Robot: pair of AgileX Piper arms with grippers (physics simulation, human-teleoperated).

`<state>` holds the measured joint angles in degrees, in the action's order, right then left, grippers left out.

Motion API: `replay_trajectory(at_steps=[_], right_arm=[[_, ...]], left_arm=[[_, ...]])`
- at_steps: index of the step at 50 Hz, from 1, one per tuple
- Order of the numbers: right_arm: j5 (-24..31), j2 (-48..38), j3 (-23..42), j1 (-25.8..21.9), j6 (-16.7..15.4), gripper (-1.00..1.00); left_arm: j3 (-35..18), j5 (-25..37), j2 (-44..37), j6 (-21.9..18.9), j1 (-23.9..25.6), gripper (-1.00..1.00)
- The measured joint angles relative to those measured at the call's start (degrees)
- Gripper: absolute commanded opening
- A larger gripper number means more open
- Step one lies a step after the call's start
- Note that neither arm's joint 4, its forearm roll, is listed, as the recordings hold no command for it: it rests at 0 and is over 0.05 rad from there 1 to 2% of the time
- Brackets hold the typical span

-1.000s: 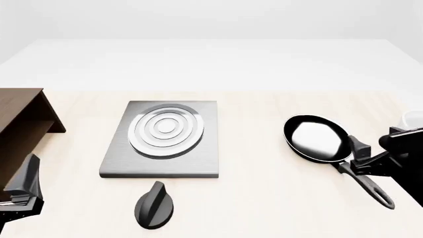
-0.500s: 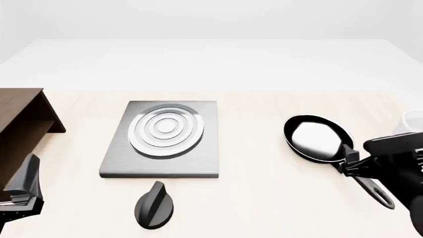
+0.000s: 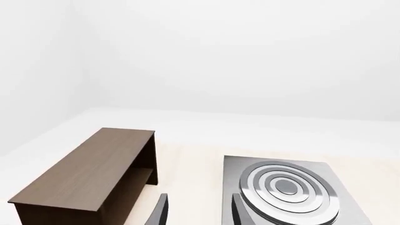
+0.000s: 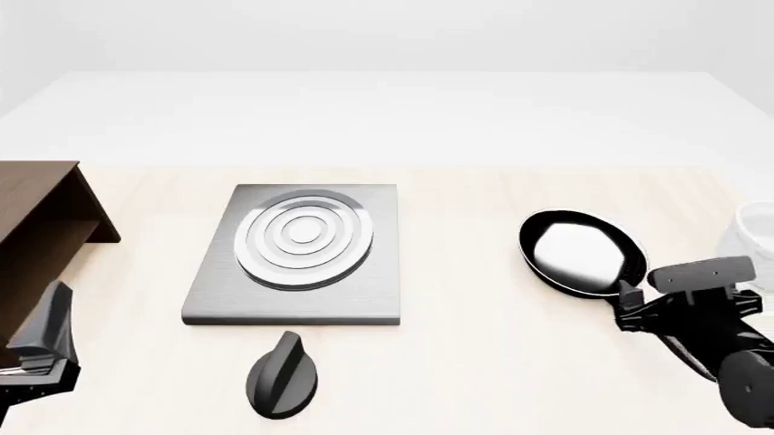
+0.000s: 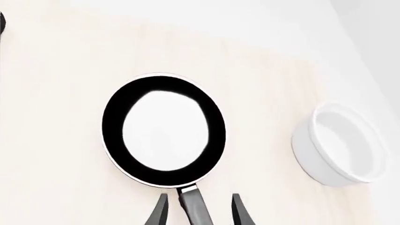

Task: Turn on the stove and put the frying pan on it.

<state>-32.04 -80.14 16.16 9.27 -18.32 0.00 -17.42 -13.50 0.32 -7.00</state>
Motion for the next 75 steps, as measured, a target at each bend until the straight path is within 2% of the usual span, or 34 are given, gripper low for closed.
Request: replay_trajectory(at_steps=[6,21,41,66,71,72,75], right_arm=[[-2.89,-3.17,-0.82,-0.08,-0.08,1.00],[-5.30,-6.88,-0.38,0.83,0.39,1.00],[-13.67,-16.98,-0.83,0.48,1.07,1.00],[-17.97,-23.93,0.52,2.03,0.53,1.00],[-20.00,-25.20,0.25,1.96,2.36,1.00],[-20.30,-25.36,0.21,1.91,2.65,-1.00],[-20.34,-25.54,0.17,1.35,2.35,-1.00]], left_arm=[[0.00,0.08,0.06,-0.05,-0.04,1.00],[0.00,-0.41,-0.54,-0.09,-0.11,1.00],[0.00,-1.07,-1.27,0.01,-0.19,1.00],[0.00,-1.44,-1.72,-0.03,-0.29,1.00],[0.00,-1.51,-1.82,-0.01,-0.35,1.00],[0.00,-1.52,-1.85,-0.01,-0.36,1.00],[0.00,-1.58,-1.92,0.00,-0.39,1.00]])
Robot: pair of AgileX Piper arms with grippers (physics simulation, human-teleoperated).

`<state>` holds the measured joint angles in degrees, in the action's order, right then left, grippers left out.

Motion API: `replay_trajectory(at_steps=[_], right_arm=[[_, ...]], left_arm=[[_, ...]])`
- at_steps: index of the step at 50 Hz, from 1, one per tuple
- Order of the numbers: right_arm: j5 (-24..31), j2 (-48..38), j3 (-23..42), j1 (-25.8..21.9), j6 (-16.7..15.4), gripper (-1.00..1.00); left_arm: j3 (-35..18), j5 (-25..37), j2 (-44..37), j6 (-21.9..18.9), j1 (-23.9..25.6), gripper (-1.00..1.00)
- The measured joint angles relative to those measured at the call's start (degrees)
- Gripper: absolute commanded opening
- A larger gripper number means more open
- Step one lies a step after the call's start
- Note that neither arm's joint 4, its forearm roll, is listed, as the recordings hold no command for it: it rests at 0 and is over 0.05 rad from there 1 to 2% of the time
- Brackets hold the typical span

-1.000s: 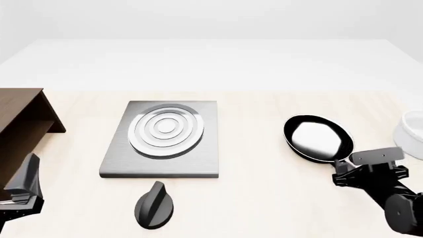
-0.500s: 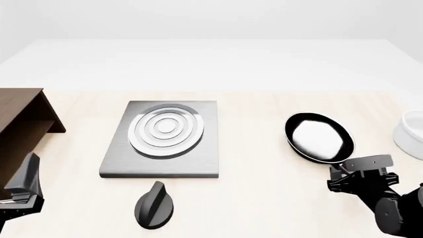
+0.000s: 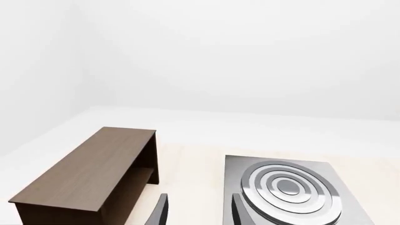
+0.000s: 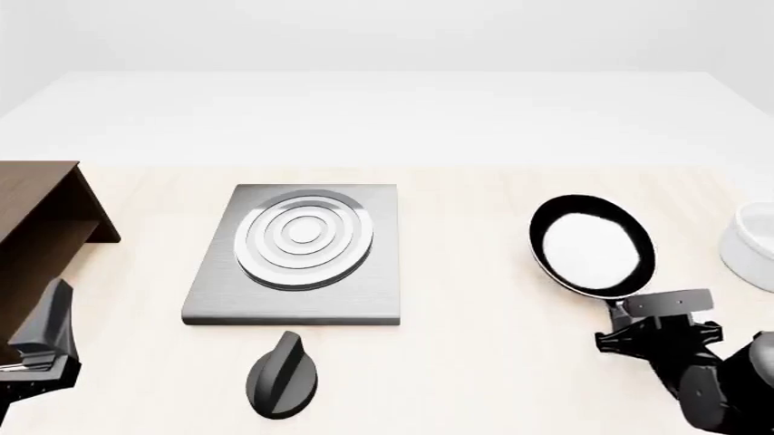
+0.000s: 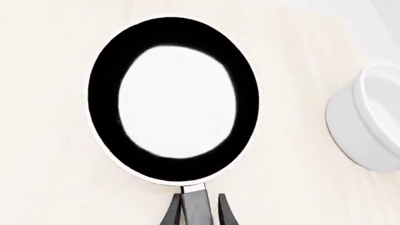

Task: Turn on the stove and put the frying pan on it.

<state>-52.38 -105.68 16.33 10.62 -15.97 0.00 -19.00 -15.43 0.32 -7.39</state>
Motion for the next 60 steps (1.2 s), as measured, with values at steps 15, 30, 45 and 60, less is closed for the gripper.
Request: replay_trajectory(at_steps=[15,30,45,60], right_arm=[[0.02,-0.28,0.04,-0.97,0.33,-1.00],[6.41,9.04,-2.63,-4.42,1.86,-1.00],[27.20,32.66,-0.38,-13.72,3.15,-1.00],[36.22,39.47,4.54,-23.50,3.22,-1.00]], left_arm=[[0.00,-0.20,-0.26,0.24,-0.17,1.00],[0.00,0.09,0.11,0.29,-0.20,1.00],[0.00,0.12,0.26,0.27,-0.07,1.00],[0.00,0.13,0.21,0.06,0.16,1.00]])
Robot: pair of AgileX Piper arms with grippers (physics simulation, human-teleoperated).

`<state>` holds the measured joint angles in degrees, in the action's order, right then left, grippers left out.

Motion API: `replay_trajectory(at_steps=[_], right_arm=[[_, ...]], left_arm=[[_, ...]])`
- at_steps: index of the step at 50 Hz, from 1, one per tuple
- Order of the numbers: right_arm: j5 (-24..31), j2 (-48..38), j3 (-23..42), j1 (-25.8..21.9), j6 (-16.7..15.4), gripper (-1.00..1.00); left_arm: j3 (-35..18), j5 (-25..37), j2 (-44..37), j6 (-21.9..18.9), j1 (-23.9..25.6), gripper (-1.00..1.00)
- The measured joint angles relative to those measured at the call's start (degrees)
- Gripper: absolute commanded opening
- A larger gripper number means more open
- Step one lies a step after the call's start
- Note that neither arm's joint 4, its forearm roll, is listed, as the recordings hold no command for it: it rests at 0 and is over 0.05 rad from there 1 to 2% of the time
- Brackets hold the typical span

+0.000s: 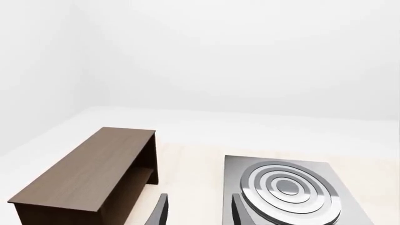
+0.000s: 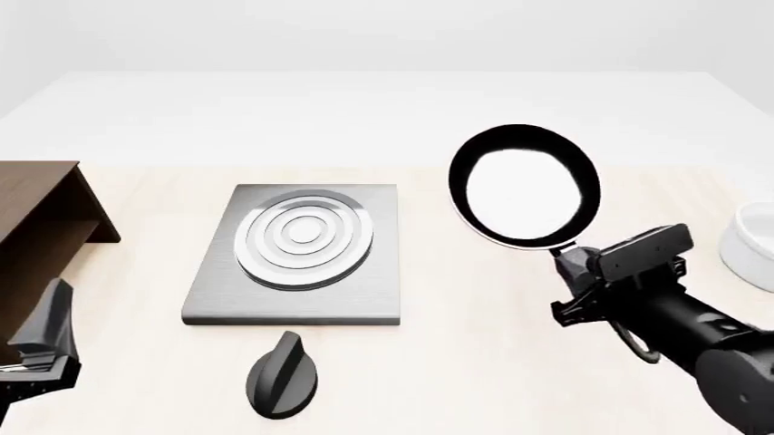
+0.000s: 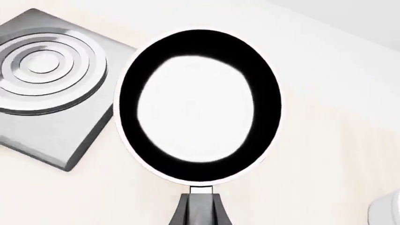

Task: Turn on the stove and put the frying pan on it.

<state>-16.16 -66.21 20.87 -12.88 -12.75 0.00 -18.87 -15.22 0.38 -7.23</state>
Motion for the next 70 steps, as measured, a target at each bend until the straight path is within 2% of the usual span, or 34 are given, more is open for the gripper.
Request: replay_trajectory(at_steps=[23,47,60,70], right_arm=[[2.17,-4.49,7.23,-11.47,0.30,-1.00],[-0.60,-14.05,14.23,-20.48,1.81,-1.00],[-2.01,-20.16,18.55,-23.56,2.47,-1.00],[-2.36,-23.54,21.15,-24.14,3.14,-1.00]], left_arm=[[0.00,-0.42,-0.57,0.20,0.05,1.00],[0.00,-0.11,-0.15,0.35,0.15,1.00],[0.00,0.08,0.10,0.46,0.22,1.00],[0.00,-0.11,-0.08,0.59,0.28,1.00]])
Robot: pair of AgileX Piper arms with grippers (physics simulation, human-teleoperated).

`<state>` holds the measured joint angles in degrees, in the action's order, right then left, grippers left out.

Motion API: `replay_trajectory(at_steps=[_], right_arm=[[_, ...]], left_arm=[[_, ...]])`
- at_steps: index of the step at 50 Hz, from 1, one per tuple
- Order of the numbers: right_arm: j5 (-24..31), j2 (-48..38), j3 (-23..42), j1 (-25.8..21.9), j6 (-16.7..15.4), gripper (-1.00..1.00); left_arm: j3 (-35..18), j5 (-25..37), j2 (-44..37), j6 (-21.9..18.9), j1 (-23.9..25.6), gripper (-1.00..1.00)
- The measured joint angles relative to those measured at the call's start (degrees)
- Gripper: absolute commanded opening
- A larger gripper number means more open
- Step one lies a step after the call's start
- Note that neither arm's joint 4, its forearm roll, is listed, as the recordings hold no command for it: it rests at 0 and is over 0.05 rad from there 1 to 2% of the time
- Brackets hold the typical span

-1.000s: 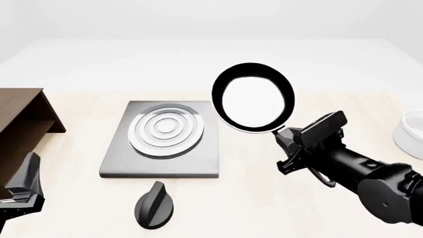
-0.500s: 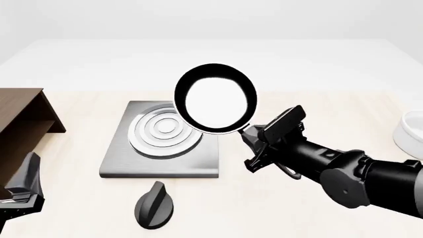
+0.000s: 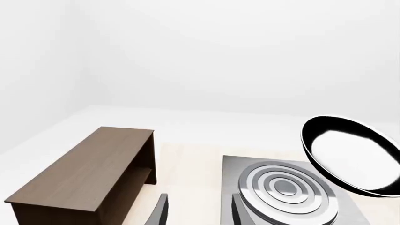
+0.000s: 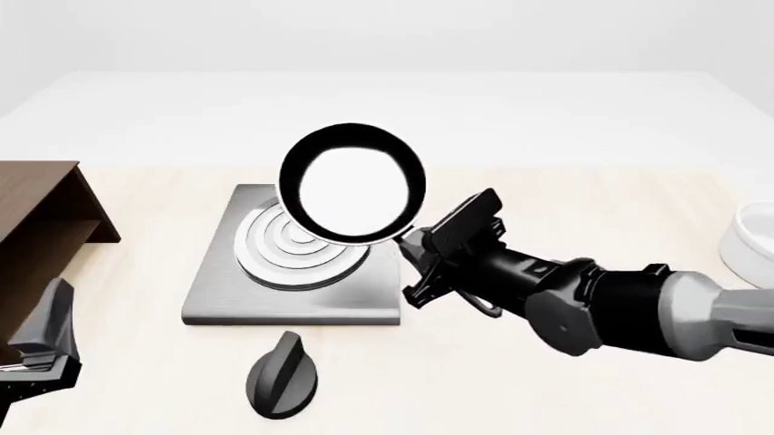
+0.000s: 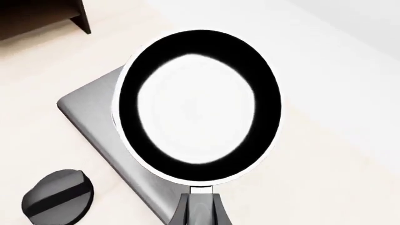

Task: Turn on the stove and put the frying pan on it.

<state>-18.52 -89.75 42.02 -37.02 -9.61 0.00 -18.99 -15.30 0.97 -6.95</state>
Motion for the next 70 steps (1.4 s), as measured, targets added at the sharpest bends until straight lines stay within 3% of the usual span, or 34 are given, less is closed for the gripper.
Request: replay_trajectory(at_steps=[70], right_arm=[[0.65,-14.58,13.39,-5.18,1.79,-1.00]], left_arm=[[0.00,0.94,1.18,0.78,0.16,1.00]])
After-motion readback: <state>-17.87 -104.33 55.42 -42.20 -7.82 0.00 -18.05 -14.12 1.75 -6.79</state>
